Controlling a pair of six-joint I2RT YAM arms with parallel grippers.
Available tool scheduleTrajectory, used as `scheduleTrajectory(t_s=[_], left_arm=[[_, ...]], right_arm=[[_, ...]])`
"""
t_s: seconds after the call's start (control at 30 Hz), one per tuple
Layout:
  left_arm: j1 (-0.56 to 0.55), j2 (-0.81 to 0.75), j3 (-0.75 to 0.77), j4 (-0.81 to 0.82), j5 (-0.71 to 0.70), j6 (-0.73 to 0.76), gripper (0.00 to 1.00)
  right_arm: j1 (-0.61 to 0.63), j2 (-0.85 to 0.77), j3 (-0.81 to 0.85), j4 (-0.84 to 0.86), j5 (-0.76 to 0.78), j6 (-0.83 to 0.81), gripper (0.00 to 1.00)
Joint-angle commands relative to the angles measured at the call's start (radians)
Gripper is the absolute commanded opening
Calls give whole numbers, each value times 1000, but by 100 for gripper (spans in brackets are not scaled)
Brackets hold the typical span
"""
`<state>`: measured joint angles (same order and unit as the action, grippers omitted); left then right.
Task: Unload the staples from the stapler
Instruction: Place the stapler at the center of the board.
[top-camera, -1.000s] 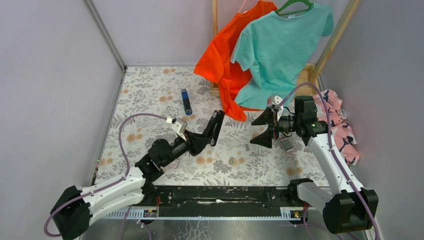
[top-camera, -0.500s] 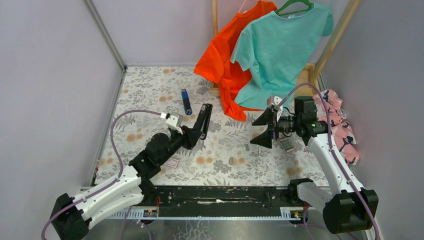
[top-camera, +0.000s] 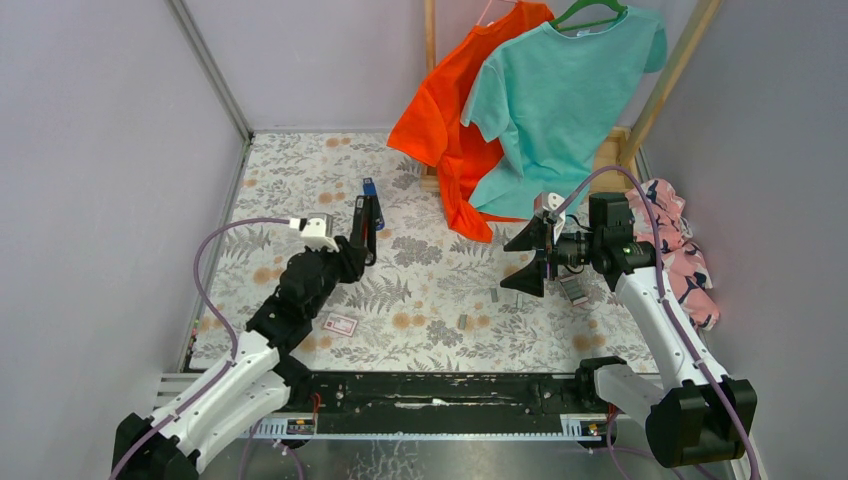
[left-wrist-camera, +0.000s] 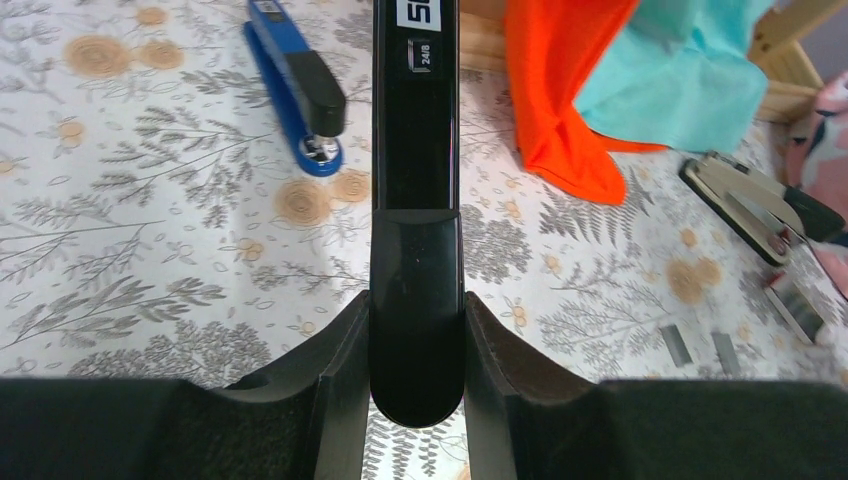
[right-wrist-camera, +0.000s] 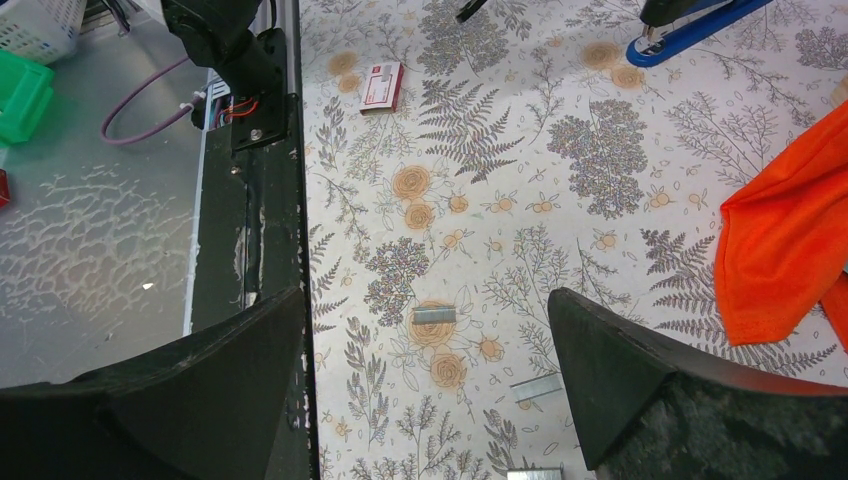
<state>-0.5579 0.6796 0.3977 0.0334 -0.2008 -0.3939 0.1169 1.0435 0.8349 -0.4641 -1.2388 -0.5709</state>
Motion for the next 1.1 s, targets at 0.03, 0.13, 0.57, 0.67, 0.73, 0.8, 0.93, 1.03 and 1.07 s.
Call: scheduleTrajectory(t_s=[0.03,0.13,0.57,0.67,0.73,0.8,0.93,1.03,1.07], left_arm=[[71,13,37,73,-41,-41,0],[104,21,23,86,-43,-51,0],[184,93,-2,135,-86,-66,0],[197,122,5,132,-100,-70,0],[209,146,9,134,-104,-76,0],[221,175,14,144,-100,-82,0],[246,235,35,157,-80,-92,0],[270,282,44,174,-62,-104,0],[275,297,51,175,-53,-106,0]], right_arm=[[-4,-13,44,-10,-3,-15,100],[-3,-12,46,-14,-4,-19,99],[-3,-10,50,-25,-2,-26,100],[-4,-10,50,-25,-2,-26,100],[-4,-9,51,-29,-1,-31,99],[-4,-7,52,-33,-1,-33,100],[-4,-6,58,-42,3,-43,99],[-4,-6,58,-43,7,-45,99],[-3,-7,58,-45,8,-48,100]])
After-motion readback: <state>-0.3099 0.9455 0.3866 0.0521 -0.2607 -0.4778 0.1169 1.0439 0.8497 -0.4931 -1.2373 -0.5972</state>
